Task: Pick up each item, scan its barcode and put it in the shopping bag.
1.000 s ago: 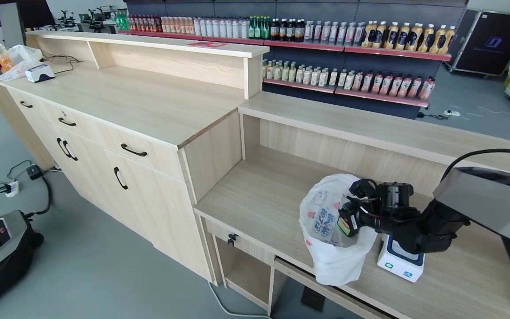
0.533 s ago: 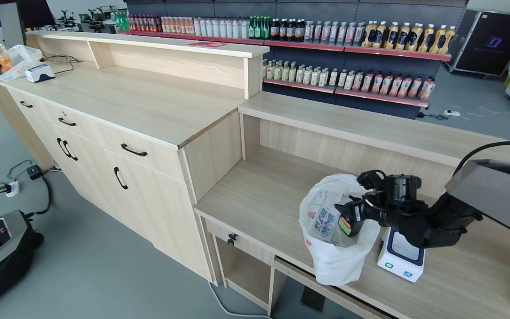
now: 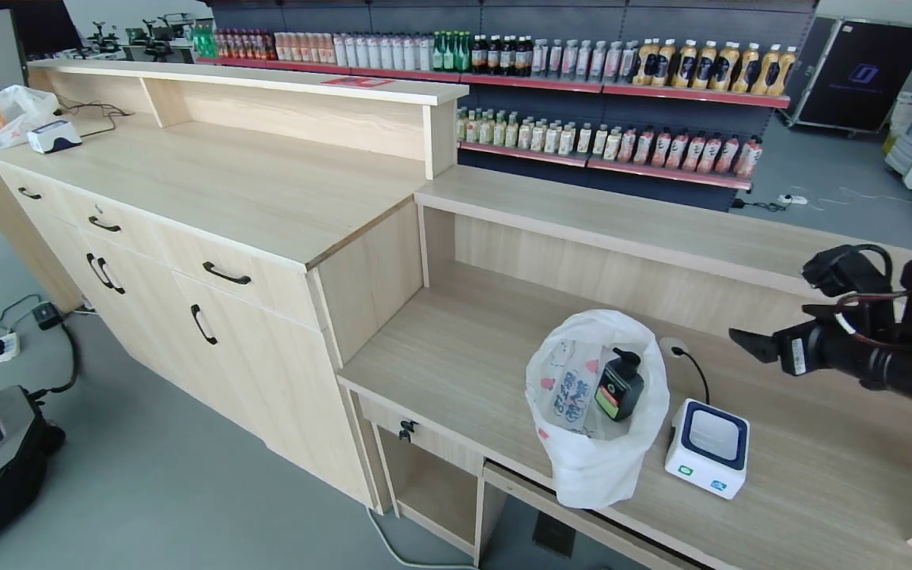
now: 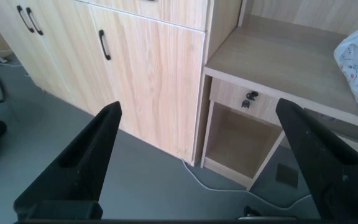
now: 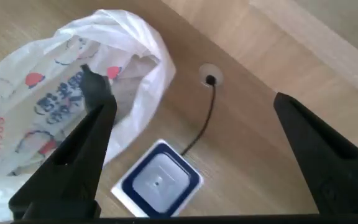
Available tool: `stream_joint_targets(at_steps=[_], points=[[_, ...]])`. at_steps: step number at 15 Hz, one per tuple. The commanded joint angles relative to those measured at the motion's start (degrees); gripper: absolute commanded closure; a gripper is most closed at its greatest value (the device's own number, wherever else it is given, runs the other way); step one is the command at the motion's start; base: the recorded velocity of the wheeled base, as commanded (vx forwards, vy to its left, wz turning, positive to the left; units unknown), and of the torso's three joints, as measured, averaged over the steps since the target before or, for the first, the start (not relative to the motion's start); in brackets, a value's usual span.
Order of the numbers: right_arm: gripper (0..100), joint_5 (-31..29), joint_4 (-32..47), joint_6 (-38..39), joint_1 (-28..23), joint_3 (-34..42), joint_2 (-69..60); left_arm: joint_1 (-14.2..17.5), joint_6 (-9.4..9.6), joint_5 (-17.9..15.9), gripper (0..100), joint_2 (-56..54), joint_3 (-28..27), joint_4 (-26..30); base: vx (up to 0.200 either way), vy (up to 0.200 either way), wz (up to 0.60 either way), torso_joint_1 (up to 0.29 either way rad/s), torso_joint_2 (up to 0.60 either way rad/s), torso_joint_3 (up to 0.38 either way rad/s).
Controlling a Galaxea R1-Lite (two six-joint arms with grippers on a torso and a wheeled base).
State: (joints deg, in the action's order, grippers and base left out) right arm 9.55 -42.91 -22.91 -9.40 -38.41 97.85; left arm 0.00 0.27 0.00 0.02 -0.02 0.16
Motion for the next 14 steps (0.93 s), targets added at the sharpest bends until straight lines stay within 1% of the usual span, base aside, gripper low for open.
stream_joint_targets(at_steps=[1, 3, 4, 5, 6, 8, 9, 10, 12, 13, 14], points=[[0, -1.81, 5.82, -2.49, -7.30, 1.94, -15.32, 0.00, 0.00, 0.00, 0, -0.02, 0.02, 0.02, 0.000, 0.000, -0.60, -0.002, 0.00, 0.002], [0, -14.47, 13.03, 4.89, -7.12, -2.90, -16.12, 0.00, 0.00, 0.00, 0, -0.02, 0.02, 0.02, 0.000, 0.000, -0.60, 0.010, 0.00, 0.007], [0, -22.29, 20.41, 11.48, -5.81, -7.20, -15.59, 0.00, 0.00, 0.00, 0, -0.02, 0.02, 0.02, 0.000, 0.000, -0.60, -0.002, 0.00, 0.002], [0, -28.88, 30.08, 18.86, -5.37, -13.36, -13.04, 0.00, 0.00, 0.00, 0, -0.02, 0.02, 0.02, 0.000, 0.000, -0.60, -0.007, 0.01, -0.002], [0, -32.92, 36.93, 25.81, -5.37, -18.63, -9.79, 0.00, 0.00, 0.00, 0, -0.02, 0.02, 0.02, 0.000, 0.000, -0.60, 0.002, 0.00, 0.002], [0, -38.46, 44.76, 35.47, -5.37, -25.57, -3.11, 0.00, 0.00, 0.00, 0, -0.02, 0.02, 0.02, 0.000, 0.000, -0.60, 0.005, 0.00, 0.002], [0, -40.39, 45.81, 40.04, -5.89, -26.54, 3.13, 0.00, 0.00, 0.00, 0, -0.02, 0.02, 0.02, 0.000, 0.000, -0.60, -0.002, 0.00, 0.007], [0, -40.39, 43.26, 40.40, -7.21, -25.84, 6.12, 0.00, 0.00, 0.00, 0, -0.02, 0.02, 0.02, 0.000, 0.000, 0.00, 0.000, 0.00, 0.000], [0, -39.96, 32.10, 40.31, -8.62, -23.11, 11.92, 0.00, 0.00, 0.00, 0, -0.02, 0.02, 0.02, 0.000, 0.000, 0.00, 0.000, 0.00, 0.000], [0, -38.55, 28.58, 40.22, -8.97, -22.23, 13.50, 0.00, 0.00, 0.00, 0, -0.02, 0.02, 0.02, 0.000, 0.000, 0.00, 0.000, 0.00, 0.000], [0, -38.55, 28.58, 40.22, -8.97, -22.23, 13.50, 0.00, 0.00, 0.00, 0, -0.02, 0.02, 0.02, 0.000, 0.000, 0.00, 0.000, 0.00, 0.000]])
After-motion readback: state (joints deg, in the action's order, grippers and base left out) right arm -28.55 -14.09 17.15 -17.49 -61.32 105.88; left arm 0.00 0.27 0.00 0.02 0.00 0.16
